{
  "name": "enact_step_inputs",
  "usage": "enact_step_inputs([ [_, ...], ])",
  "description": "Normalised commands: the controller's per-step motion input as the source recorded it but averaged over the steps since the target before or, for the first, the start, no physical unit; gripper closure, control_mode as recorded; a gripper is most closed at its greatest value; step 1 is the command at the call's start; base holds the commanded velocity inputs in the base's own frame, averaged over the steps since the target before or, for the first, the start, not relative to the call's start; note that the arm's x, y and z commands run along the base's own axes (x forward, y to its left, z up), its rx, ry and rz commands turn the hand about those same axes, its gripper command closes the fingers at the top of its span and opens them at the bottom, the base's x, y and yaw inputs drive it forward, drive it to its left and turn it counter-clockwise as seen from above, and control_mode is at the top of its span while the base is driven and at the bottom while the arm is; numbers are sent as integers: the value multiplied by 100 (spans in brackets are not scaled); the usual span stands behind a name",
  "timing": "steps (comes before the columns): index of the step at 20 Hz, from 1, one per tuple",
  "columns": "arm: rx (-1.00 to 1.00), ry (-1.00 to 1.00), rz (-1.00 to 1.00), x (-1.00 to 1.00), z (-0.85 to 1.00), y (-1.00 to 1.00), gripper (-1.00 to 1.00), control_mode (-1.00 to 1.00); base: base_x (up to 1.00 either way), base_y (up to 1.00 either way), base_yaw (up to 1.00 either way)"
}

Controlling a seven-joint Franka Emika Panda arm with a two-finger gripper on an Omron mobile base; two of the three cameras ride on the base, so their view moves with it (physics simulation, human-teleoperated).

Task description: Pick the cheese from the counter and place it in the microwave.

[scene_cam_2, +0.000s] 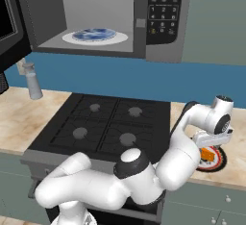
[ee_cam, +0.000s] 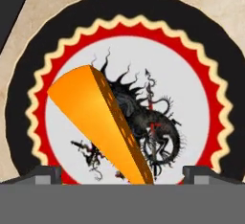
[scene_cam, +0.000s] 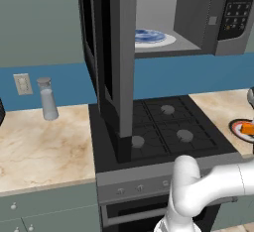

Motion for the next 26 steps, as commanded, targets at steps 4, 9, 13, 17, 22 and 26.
enact_step_inputs([
  [4, 0, 0, 3, 35, -29, 0, -100, -100, 0, 0, 0],
  [9, 0, 0, 7, 26, -32, 0, -100, -100, 0, 0, 0],
  [13, 0, 1, 9, 24, -58, 0, -100, -100, 0, 0, 0],
  [17, 0, 6, 8, -17, -54, 0, -100, -100, 0, 0, 0],
  [22, 4, 10, 7, -61, -45, 0, -100, -100, 0, 0, 0],
  [26, 10, 4, 7, -30, -24, 0, 100, -100, 0, 0, 0],
])
